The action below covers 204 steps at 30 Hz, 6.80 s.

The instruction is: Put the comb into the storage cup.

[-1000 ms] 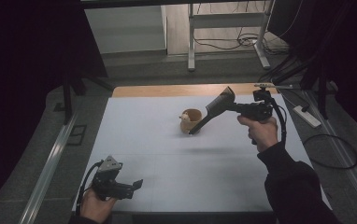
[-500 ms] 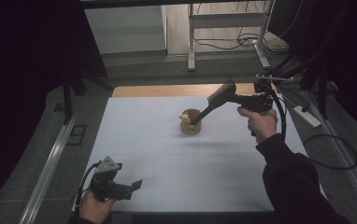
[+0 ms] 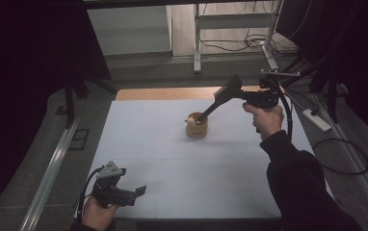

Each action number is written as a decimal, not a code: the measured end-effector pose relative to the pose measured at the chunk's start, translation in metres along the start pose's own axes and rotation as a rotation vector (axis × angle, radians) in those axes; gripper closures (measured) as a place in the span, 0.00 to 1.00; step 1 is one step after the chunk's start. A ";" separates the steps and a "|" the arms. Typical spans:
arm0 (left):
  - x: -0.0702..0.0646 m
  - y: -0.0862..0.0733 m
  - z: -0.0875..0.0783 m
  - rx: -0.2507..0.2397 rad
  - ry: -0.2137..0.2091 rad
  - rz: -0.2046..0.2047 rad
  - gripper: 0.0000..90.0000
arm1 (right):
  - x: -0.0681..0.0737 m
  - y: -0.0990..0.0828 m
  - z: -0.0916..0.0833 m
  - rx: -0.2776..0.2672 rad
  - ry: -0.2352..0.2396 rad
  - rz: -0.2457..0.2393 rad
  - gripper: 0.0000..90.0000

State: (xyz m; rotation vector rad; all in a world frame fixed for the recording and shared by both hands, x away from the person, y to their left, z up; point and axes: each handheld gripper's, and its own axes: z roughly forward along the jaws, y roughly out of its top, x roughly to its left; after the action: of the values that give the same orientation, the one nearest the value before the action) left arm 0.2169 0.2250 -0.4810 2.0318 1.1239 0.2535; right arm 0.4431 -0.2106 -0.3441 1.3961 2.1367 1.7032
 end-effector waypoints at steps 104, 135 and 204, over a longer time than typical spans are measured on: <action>0.005 -0.001 0.000 -0.007 -0.029 -0.029 0.00 | -0.035 -0.046 0.074 0.103 -0.127 0.042 0.86; 0.006 -0.001 0.000 -0.008 -0.033 -0.037 0.00 | -0.027 -0.046 0.070 0.174 -0.202 -0.104 0.44; 0.007 -0.002 -0.002 -0.020 -0.046 -0.051 0.00 | -0.005 -0.082 0.028 0.265 -0.164 -0.390 0.01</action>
State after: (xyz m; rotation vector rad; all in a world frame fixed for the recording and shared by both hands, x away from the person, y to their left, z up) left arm 0.2193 0.2320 -0.4823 1.9788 1.1382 0.1912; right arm 0.4132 -0.1908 -0.4237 1.0287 2.4046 1.1625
